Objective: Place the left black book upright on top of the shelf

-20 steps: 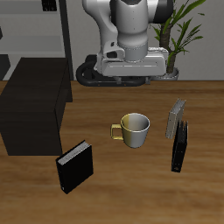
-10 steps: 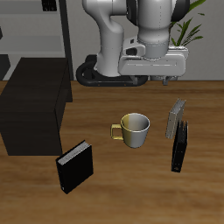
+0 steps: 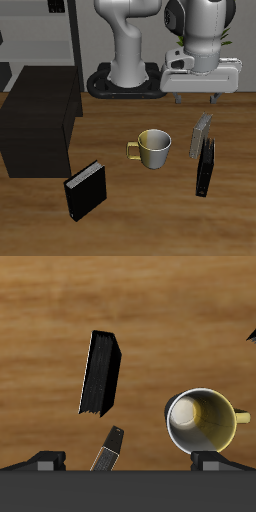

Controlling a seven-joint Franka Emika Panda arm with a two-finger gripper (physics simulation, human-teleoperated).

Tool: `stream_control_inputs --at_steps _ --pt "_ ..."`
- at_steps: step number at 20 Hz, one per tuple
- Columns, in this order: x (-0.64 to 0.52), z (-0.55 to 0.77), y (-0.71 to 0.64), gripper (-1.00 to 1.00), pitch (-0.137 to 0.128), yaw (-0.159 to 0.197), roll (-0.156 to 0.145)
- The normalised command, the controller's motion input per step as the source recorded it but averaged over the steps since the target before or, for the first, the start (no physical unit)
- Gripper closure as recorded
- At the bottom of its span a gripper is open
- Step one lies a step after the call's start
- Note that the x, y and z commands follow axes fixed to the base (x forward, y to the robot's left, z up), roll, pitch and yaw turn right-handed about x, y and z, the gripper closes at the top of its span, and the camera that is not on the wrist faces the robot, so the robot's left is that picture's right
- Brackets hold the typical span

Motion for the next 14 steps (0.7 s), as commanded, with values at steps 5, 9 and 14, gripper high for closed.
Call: stream_control_inputs --at_steps 5,9,14 --pt "0.21 -0.10 0.21 -1.00 -0.030 0.017 0.012" --pt "0.26 -0.20 0.07 -1.00 -0.002 -0.010 -0.027" --pt "0.16 -0.19 0.07 -1.00 -0.021 0.006 -0.006"
